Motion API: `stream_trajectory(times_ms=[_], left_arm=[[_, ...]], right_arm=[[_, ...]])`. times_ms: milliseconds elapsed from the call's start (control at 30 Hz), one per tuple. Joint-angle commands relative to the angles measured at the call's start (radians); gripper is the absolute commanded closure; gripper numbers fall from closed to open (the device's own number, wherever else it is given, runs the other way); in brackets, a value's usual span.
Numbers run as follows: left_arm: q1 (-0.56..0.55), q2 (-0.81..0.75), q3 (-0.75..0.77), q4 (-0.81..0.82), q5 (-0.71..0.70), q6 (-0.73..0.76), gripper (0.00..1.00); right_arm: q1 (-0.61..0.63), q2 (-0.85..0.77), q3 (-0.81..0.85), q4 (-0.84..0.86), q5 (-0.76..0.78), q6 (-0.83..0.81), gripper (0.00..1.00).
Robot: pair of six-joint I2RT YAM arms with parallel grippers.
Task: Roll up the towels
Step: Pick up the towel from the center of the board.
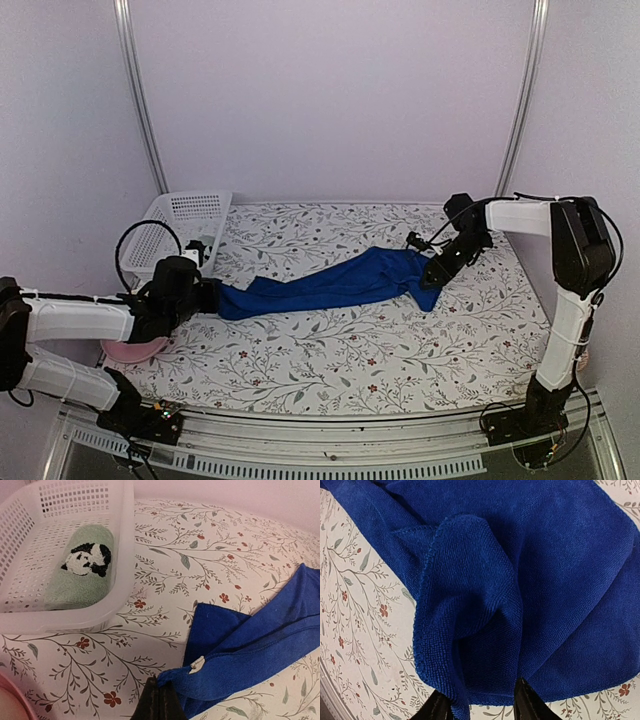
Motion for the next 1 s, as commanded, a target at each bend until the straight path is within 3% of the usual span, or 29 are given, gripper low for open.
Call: stream_trajectory(times_ms=[0,400,500,667,733,833,967], left_arm=[[-0.001,0.007,0.024,0.012,0.007,0.013,1.00],[-0.002,0.012,0.027,0.011,0.012,0.008,1.00],[-0.001,0.013,0.027,0.011,0.013,0.008,1.00],[-0.001,0.016,0.028,0.012,0.015,0.008,1.00],[-0.001,0.018,0.029,0.012,0.014,0.009,1.00],[-0.001,0.025,0.030,0.013,0.017,0.007,1.00],[-0.001,0.027,0.032,0.012,0.016,0.006,1.00]], right_arm=[[-0.010,0.008,0.028,-0.014,-0.032,0.007,0.56],[-0.010,-0.071,-0.022,0.126,0.174,0.081,0.49],[-0.009,-0.073,-0.033,0.125,0.123,0.074,0.49],[0.000,-0.082,-0.023,0.048,-0.096,0.005,0.48],[0.024,-0.105,-0.026,0.051,-0.109,-0.009,0.42],[0.099,-0.127,-0.052,0.094,-0.023,-0.002,0.34],[0.187,-0.104,-0.093,0.217,0.297,0.061,0.32]])
